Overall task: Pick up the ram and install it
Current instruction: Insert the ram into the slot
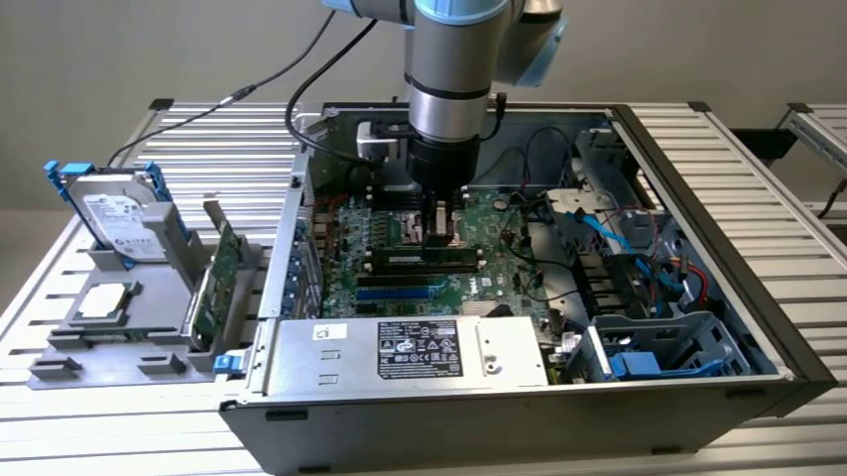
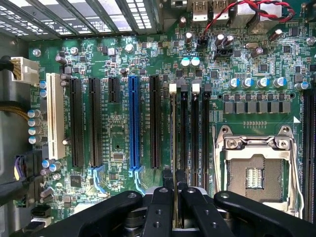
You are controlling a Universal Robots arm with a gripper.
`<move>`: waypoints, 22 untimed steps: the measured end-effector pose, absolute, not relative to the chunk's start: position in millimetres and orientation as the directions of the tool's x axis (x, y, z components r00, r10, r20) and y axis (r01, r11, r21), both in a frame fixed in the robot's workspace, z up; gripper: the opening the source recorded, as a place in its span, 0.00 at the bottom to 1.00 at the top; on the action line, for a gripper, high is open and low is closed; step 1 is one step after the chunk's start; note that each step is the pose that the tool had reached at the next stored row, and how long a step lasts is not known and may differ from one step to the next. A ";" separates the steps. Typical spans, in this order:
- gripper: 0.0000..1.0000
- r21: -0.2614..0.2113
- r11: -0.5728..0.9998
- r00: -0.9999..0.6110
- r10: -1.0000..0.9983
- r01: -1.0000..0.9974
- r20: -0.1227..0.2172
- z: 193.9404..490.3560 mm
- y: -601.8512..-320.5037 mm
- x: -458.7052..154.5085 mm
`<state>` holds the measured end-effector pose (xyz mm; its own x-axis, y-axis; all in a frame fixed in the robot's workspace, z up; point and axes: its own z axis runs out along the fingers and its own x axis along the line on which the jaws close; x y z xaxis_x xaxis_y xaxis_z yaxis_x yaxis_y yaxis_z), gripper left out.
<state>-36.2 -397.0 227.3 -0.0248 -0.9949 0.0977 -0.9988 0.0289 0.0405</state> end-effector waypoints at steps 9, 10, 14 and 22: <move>0.13 0.040 0.029 -0.025 -0.995 -0.999 0.098 226.3 -395.7 -36.2; 0.13 0.040 0.029 -0.025 -0.995 -0.999 0.098 225.9 -395.6 -36.1; 0.13 0.041 0.029 -0.025 -0.995 -0.999 0.099 224.6 -394.9 -36.1; 0.13 0.041 0.029 -0.025 -0.995 -0.999 0.098 224.0 -392.2 -36.0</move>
